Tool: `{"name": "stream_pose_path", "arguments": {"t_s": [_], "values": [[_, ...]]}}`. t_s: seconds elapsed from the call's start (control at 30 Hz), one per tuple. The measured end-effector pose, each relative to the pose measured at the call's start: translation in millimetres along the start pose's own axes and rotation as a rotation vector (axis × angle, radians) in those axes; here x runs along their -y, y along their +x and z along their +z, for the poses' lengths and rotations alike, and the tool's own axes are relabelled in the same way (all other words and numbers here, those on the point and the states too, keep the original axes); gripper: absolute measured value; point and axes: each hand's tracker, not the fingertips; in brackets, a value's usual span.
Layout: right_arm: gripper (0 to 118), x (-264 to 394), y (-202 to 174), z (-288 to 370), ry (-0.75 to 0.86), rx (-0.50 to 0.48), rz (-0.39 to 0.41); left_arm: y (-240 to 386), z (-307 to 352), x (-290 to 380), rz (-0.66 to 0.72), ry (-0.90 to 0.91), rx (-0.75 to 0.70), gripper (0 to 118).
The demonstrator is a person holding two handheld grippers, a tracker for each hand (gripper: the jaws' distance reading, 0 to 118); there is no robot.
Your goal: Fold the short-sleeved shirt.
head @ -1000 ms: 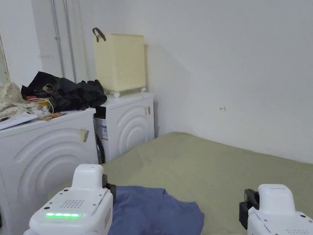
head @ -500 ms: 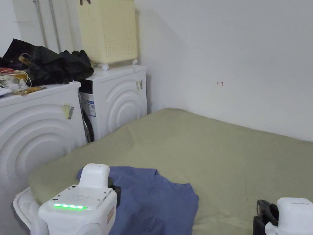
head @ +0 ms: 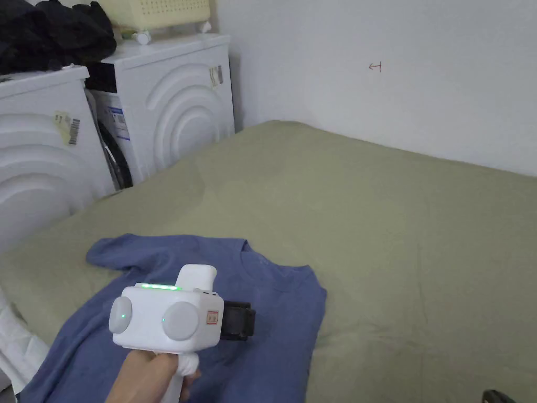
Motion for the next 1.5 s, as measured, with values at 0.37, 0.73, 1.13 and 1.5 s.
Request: {"name": "stream_pose_path", "arguments": {"t_s": [0.37, 0.73, 1.13, 1.5], "values": [[0, 23, 26, 15, -0.075, 0.029, -0.056, 20, -44, 4, -0.105, -0.133, -0.063, 42], [0, 26, 82, 100, -0.024, 0.159, -0.103, 36, 45, -18, -0.108, 0.015, -0.091, 1], [0, 49, 146, 203, 0.026, 0.341, -0.218, 236, 151, -44, -0.388, 0.171, 0.163, 1], [0, 65, 183, 244, 0.019, 0.457, -0.288, 472, 178, -3, -0.593, 0.164, 0.579, 1]]}}
